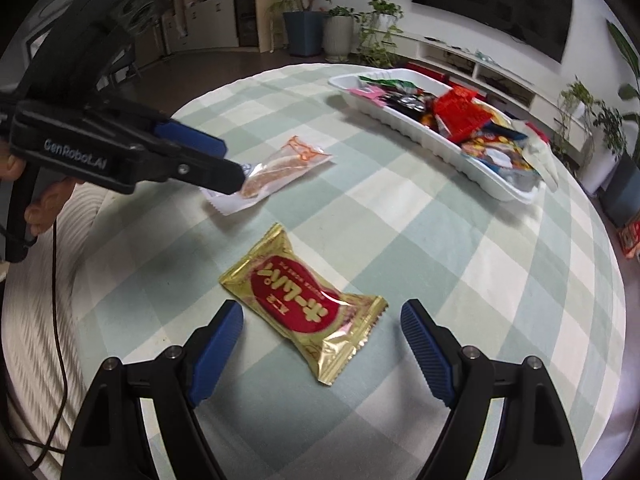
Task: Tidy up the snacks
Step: 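Move the left tool to the clear sausage packet while the right approaches the gold packet, then close the left gripper on the sausage packet while the right grasps the gold packet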
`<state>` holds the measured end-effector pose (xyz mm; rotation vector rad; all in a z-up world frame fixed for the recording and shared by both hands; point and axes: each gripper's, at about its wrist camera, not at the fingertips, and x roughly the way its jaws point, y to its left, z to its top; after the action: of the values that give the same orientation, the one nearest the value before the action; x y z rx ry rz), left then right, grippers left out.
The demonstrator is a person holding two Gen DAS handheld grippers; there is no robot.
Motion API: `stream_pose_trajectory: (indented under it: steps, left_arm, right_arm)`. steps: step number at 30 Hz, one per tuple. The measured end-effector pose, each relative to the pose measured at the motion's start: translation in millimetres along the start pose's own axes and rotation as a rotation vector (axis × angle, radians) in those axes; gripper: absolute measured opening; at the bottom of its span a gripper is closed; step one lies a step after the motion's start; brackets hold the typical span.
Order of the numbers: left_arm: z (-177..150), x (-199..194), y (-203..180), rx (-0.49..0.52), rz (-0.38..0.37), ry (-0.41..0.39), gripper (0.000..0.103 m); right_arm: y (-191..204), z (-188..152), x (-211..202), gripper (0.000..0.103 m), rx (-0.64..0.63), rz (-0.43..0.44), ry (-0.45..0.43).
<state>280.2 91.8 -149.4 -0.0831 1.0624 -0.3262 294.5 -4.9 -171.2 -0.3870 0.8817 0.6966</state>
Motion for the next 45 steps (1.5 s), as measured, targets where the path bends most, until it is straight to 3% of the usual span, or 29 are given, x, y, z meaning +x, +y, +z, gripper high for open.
stream_pose_trajectory:
  steps: [7, 13, 18, 26, 31, 34, 36, 39, 40, 41, 42, 45]
  left_arm:
    - [10, 11, 2, -0.004, 0.022, 0.005, 0.054]
    - [17, 24, 0, -0.001, 0.029, 0.023, 0.054]
    - [17, 37, 2, -0.017, 0.034, 0.045, 0.054]
    - [17, 43, -9, 0.022, 0.024, 0.043, 0.076]
    - [17, 48, -19, 0.061, 0.062, 0.043, 0.080]
    - [15, 48, -20, 0.068, 0.066, 0.030, 0.080]
    - [14, 47, -20, 0.069, 0.063, 0.023, 0.079]
    - [14, 45, -18, 0.069, 0.069, 0.014, 0.072]
    - [14, 44, -17, 0.070, 0.085, 0.007, 0.058]
    - [13, 41, -13, 0.063, 0.112, -0.008, 0.031]
    - [14, 38, -6, 0.037, 0.118, -0.021, 0.024]
    - [14, 31, 14, -0.055, 0.021, -0.039, 0.024]
  right_arm:
    - [8, 8, 14, 0.084, -0.062, 0.017, 0.040]
    - [-7, 9, 26, 0.102, 0.008, 0.044, 0.099]
    - [-7, 14, 29, 0.103, 0.005, 0.053, 0.146]
    - [-7, 12, 28, 0.103, -0.014, 0.063, 0.134]
    - [-7, 10, 26, 0.103, -0.001, 0.062, 0.120]
    - [-4, 8, 21, 0.097, 0.001, 0.062, 0.105]
    - [-1, 8, 17, 0.077, -0.006, 0.070, 0.091]
    - [3, 7, 11, 0.057, -0.005, 0.067, 0.081]
    - [3, 6, 10, 0.054, -0.003, 0.067, 0.076]
    - [4, 6, 10, 0.050, -0.002, 0.068, 0.071]
    - [4, 5, 9, 0.048, 0.006, 0.065, 0.065]
    - [0, 2, 6, 0.040, 0.045, 0.071, 0.050]
